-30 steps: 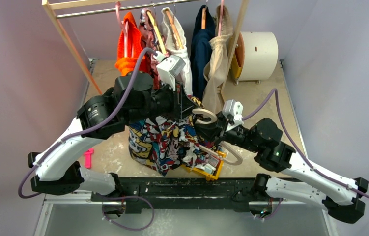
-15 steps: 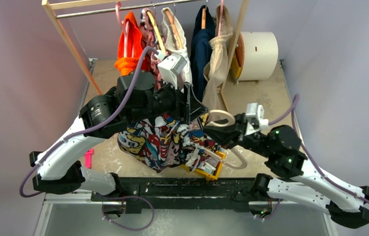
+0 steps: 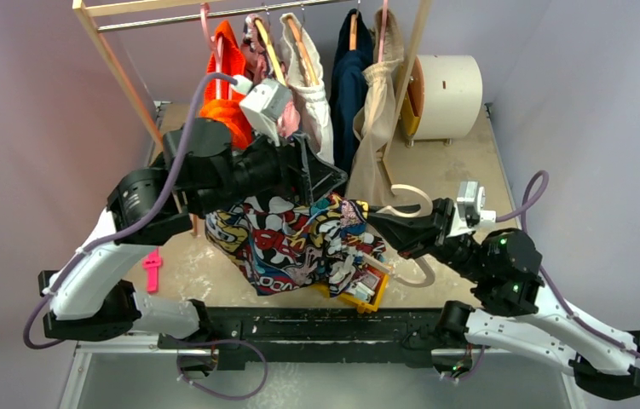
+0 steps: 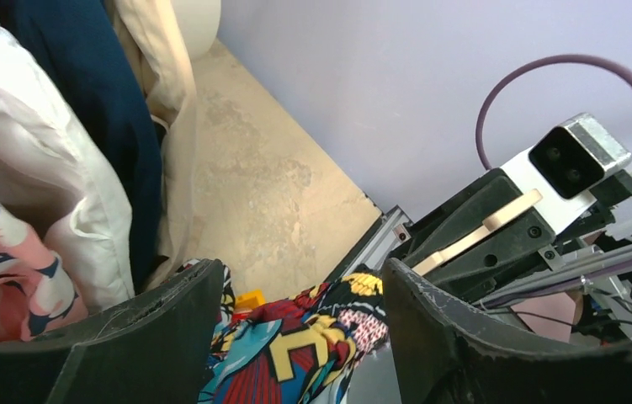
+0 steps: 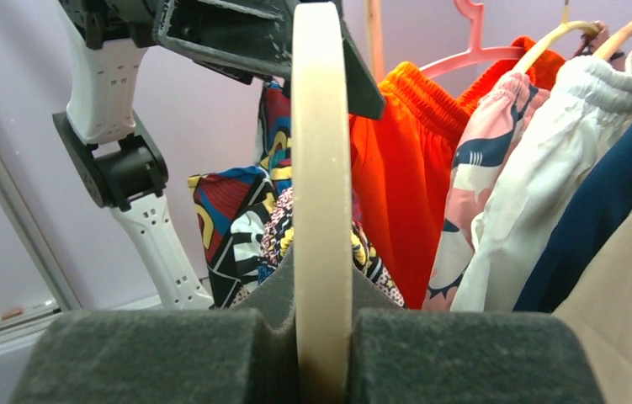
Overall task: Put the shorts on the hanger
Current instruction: Hang the shorts on the hanger.
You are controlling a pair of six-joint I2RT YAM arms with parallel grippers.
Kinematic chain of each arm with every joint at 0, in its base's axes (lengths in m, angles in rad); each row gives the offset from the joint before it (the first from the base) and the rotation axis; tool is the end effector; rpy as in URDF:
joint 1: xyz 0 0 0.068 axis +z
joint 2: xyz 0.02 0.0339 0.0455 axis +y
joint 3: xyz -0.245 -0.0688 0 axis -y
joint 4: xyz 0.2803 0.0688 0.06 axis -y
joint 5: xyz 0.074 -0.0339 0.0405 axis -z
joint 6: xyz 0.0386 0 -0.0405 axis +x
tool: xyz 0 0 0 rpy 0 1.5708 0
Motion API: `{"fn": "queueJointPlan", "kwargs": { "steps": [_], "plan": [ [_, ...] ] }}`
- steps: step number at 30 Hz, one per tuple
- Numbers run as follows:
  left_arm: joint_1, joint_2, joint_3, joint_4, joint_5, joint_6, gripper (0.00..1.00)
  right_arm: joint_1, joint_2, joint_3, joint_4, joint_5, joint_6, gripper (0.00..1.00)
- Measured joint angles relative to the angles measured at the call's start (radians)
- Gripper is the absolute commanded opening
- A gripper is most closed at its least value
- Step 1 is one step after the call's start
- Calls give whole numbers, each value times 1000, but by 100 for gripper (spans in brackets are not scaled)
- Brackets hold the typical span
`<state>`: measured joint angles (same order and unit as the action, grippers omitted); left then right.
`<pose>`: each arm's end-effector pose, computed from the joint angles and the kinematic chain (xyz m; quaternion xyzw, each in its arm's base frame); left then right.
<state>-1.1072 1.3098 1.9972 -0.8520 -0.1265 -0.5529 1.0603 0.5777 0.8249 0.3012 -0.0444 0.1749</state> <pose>0.1144 -0.2180 0.5560 0.1690 0.7434 -0.4437 0.4710 0.0805 0.1473 0.4327 -0.2270 0.4337 0.5138 0.7046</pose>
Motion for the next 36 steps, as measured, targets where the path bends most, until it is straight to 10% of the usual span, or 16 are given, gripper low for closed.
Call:
{"fn": "queueJointPlan", "kwargs": {
  "steps": [36],
  "plan": [
    [0,-303,-377,-181,-274,79,63,-2,-58,187,-297,84,-74,0]
  ]
}}
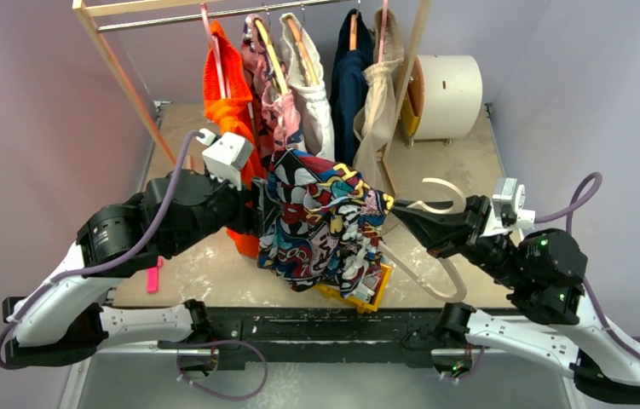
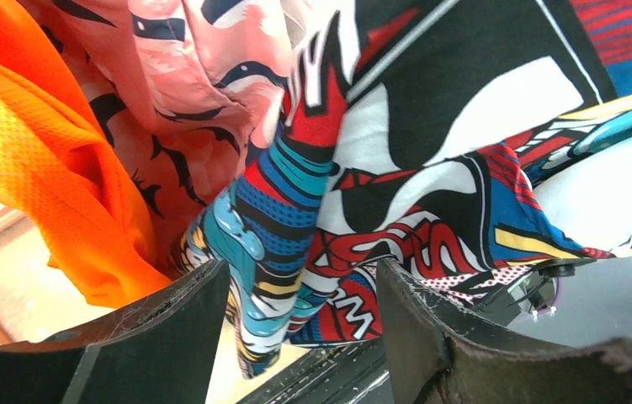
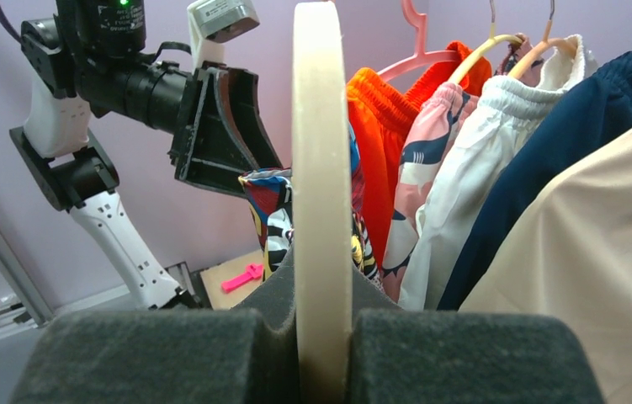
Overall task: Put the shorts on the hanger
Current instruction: Hang the shorts on the hanger.
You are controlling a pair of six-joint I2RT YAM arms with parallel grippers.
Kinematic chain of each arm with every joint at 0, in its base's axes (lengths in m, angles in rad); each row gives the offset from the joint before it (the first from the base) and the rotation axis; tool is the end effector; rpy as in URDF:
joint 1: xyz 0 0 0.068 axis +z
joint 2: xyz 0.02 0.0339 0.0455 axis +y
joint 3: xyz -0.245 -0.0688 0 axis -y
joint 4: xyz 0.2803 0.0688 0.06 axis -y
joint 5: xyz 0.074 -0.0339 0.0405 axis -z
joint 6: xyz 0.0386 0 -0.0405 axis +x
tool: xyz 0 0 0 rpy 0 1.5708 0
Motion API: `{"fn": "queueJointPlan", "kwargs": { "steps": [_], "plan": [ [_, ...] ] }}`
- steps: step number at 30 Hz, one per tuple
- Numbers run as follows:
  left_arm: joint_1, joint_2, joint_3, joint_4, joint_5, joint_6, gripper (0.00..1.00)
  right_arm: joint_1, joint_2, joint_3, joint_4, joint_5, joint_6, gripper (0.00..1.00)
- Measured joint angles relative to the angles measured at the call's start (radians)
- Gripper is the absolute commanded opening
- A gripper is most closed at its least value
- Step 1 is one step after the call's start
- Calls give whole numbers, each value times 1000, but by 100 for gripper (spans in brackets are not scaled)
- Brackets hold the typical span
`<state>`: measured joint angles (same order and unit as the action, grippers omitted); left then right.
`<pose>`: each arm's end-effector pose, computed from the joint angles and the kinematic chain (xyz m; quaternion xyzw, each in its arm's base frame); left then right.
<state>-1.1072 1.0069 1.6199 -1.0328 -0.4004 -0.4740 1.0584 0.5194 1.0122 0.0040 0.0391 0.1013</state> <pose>0.0957 -0.1577 0.4863 0.1531 0.8150 -0.2618 0.4938 0.0625 0.1081 0.4742 -0.2206 0.4617 0.4623 0.7241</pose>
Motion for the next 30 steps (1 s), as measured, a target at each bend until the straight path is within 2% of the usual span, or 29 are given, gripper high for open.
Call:
{"fn": "queueJointPlan", "kwargs": {
  "steps": [8,18,22,26,30],
  "plan": [
    [0,-30,-11,2,-25,14,61,0,-16,30,-60,-9,1,0],
    [0,-9,-48,2,-24,19,49,0,-31,48,-76,-34,6,0],
    [0,8,-48,6,-23,24,32,0,-32,50,-82,-35,11,0],
    [0,22,-47,17,-23,32,1,0,-32,50,-83,-35,11,0],
    [0,34,-18,6,-48,50,0,0,-32,68,-114,-33,9,0]
  ]
}}
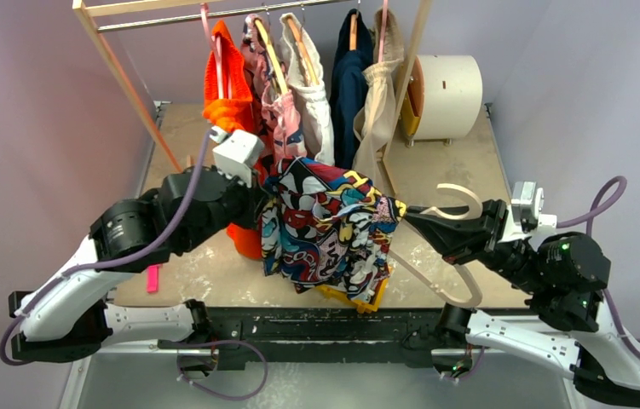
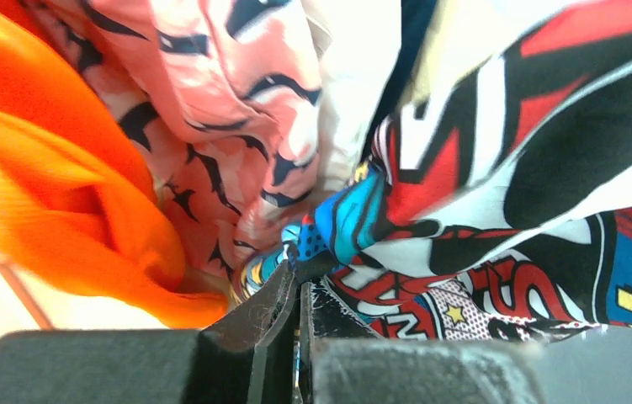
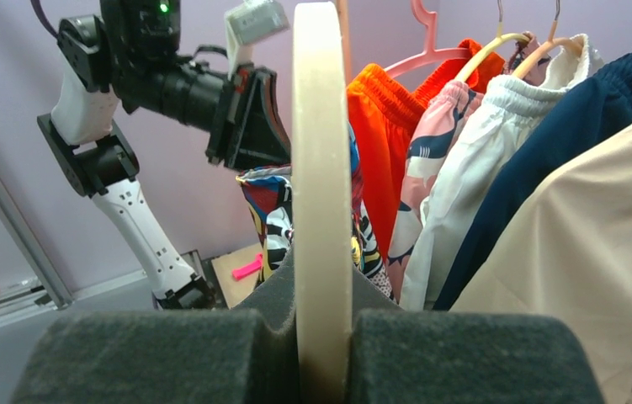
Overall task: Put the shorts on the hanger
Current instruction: Hang the shorts on the hanger.
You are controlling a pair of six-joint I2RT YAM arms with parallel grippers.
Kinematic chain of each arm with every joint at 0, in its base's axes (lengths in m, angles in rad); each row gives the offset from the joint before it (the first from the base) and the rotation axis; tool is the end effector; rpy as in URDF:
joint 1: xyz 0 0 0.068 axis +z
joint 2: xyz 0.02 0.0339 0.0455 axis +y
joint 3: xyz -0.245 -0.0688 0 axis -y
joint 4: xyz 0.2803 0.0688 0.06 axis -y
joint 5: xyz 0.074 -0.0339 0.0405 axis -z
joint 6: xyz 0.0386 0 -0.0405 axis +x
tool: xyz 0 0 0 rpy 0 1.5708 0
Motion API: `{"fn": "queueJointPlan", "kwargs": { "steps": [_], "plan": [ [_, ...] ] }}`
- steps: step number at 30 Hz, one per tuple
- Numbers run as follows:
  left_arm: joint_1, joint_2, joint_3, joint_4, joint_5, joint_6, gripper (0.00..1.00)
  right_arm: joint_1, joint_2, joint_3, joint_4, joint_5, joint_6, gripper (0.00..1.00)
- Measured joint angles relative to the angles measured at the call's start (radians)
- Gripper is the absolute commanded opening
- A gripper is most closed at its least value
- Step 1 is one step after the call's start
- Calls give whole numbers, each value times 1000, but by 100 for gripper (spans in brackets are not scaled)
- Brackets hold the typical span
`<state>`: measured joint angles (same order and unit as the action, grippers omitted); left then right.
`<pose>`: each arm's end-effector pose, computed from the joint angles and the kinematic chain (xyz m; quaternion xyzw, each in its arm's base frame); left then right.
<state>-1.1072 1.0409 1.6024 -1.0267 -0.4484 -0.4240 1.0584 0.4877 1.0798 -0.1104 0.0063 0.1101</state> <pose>0.1038 -0.1702 0.4761 0.1680 0.8209 -0.2183 0.5002 0.0504 0.0892 0.4867 -0.2341 0.4621 0.4704 0.7144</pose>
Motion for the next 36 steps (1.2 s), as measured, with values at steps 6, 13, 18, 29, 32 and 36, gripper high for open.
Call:
{"fn": "queueJointPlan", "kwargs": {
  "steps": [6,13,18,29,32,36],
  "plan": [
    [0,-7,173,-12,-124,17,0,0,24,76,-98,2,-33,0],
    [0,-47,334,38,-219,60,0,0,141,164,-200,-80,-74,0],
    [0,-14,345,57,-229,87,0,1,173,150,-200,-121,-80,0],
    [1,214,288,-11,-274,113,0,0,108,103,-64,-207,-65,0],
    [1,234,324,-38,-325,112,0,0,119,106,-63,-226,-64,0],
    [0,209,387,-10,-347,111,0,-1,150,137,-65,-249,-65,0]
  ]
}}
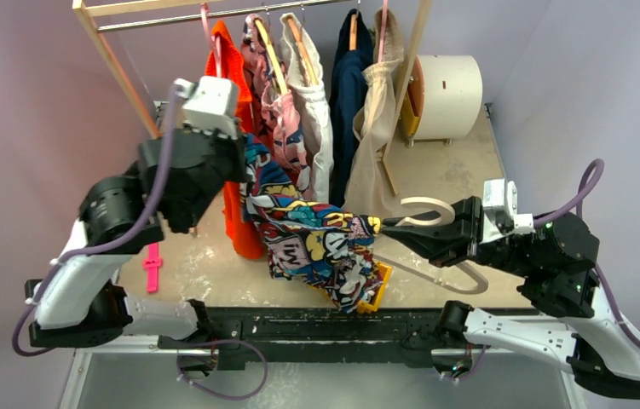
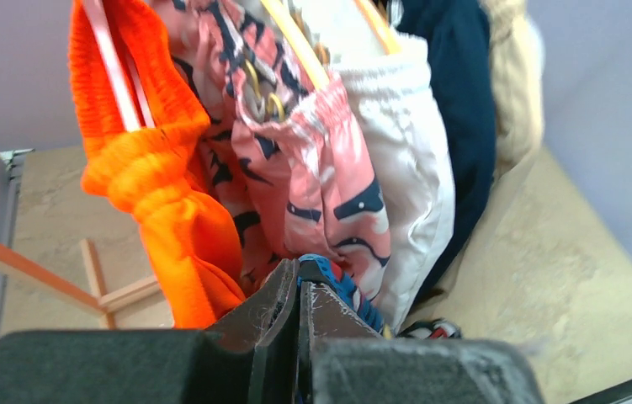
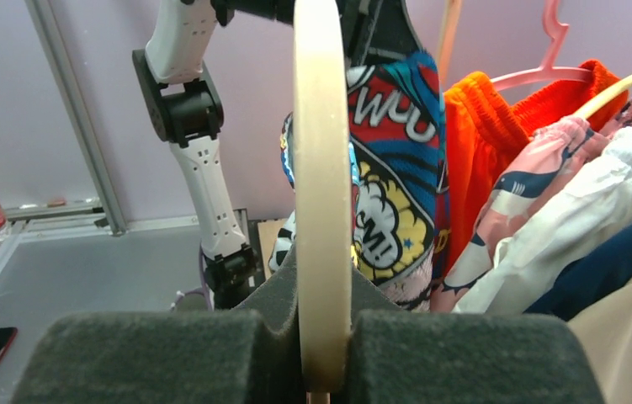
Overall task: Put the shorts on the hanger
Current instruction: Hang the shorts on the hanger.
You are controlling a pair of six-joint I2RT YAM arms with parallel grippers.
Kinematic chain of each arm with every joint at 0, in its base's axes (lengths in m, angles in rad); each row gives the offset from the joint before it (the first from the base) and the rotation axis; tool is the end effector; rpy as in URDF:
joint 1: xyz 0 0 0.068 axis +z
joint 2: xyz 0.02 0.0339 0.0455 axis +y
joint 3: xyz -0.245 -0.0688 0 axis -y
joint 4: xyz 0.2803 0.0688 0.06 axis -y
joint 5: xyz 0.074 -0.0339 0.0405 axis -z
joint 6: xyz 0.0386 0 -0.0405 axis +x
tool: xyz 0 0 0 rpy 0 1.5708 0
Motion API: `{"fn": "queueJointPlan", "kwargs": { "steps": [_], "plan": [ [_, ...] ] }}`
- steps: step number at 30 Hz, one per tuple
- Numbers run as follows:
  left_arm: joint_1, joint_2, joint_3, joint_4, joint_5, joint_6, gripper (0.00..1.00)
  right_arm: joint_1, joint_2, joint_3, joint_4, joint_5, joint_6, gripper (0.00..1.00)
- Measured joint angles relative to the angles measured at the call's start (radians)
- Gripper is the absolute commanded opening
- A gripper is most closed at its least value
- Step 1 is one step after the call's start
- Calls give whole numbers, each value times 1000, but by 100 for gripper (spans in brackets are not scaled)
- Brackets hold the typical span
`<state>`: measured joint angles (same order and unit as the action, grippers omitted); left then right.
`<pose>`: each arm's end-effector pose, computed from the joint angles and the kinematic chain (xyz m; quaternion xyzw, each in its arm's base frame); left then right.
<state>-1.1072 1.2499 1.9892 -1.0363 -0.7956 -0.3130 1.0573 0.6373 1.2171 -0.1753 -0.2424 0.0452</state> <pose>0.1168 -0.1719 0.5496 0.0742 0.7726 -0.1213 0.6188 0.0544 0.1153 0.5069 -0.3532 0.4292 0.4907 0.6710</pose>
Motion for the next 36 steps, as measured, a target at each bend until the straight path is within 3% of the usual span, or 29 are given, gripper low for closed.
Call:
{"fn": "queueJointPlan", "kwargs": {
  "steps": [11,12,16,19,27,36],
  "plan": [
    [0,-180,12,145,109,-6,0,0,51,8,-9,-66,3,0],
    [0,-179,12,145,118,-8,6,0,51,2,3,-70,6,0],
    [0,-133,10,114,141,-8,50,0,34,-30,56,-70,18,0],
    [0,-96,9,75,141,-18,63,0,2,-52,83,-58,26,0],
    [0,-157,24,27,121,-27,72,0,-82,-88,166,-23,61,0],
    [0,-245,129,47,92,-14,72,0,-95,-111,200,73,66,0]
  ]
}}
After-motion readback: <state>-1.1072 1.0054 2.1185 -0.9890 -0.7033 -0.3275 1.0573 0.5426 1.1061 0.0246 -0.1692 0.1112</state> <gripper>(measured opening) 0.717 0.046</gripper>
